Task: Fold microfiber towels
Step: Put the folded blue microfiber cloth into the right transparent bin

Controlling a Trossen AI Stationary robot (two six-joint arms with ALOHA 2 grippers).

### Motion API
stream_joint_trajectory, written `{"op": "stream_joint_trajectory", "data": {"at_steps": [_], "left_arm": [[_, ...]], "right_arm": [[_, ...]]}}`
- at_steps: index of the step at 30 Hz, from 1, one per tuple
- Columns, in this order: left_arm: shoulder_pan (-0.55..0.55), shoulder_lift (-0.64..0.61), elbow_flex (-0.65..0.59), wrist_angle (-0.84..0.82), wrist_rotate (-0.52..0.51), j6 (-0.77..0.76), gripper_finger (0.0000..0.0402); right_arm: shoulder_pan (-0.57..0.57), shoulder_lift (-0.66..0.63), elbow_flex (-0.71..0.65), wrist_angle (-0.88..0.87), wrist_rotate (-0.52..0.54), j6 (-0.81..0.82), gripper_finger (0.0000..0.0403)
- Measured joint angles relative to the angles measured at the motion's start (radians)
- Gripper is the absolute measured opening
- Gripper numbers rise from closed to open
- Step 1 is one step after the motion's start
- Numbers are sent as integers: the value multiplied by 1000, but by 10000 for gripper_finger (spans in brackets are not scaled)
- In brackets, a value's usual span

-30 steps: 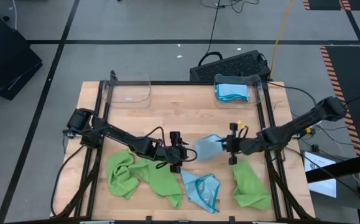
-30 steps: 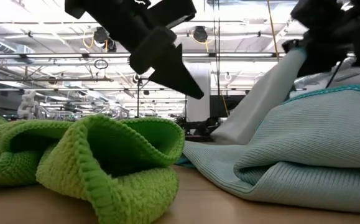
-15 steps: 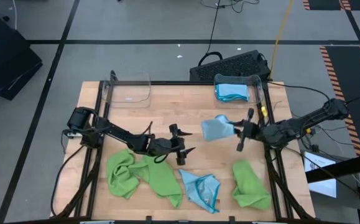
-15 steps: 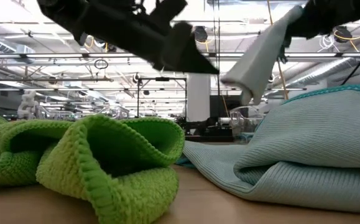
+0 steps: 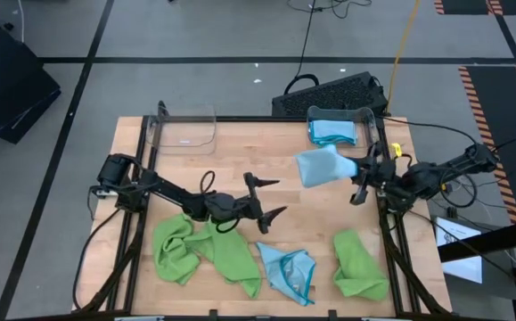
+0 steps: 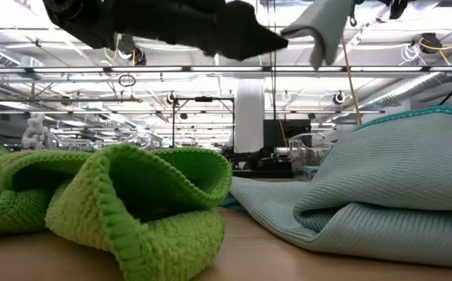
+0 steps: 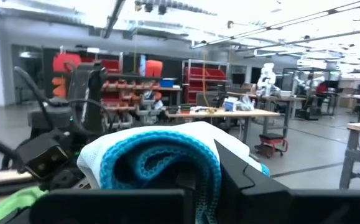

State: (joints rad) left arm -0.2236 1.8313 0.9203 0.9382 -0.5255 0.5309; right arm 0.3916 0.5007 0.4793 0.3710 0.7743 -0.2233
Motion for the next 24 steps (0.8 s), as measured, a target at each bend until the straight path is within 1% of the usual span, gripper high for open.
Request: {"op": "stream_joint_trajectory", "data": {"at_steps": [3, 6, 10, 12, 16, 21, 24], "left_arm": [[4, 0, 15, 81, 8, 94, 390], [13, 0, 52, 83, 42, 147, 389], [17, 9, 95, 71, 86, 141, 389], [20, 9, 107, 58, 87, 135, 388], [37, 9, 106, 51, 53, 61, 388], [44, 10, 107, 60, 80, 22, 388], [41, 11, 134, 57, 81, 16, 388]], "right_arm": [[0, -4, 0, 10, 30, 13, 15], [0, 1, 0, 22, 41, 25, 15], [0, 14, 0, 22, 41, 30, 15], [0, 23, 0, 22, 41, 33, 15], [0, 38, 0, 6, 41, 24, 15], [0, 65, 0, -8, 42, 27, 15], [0, 88, 0, 5, 85, 22, 15]]}}
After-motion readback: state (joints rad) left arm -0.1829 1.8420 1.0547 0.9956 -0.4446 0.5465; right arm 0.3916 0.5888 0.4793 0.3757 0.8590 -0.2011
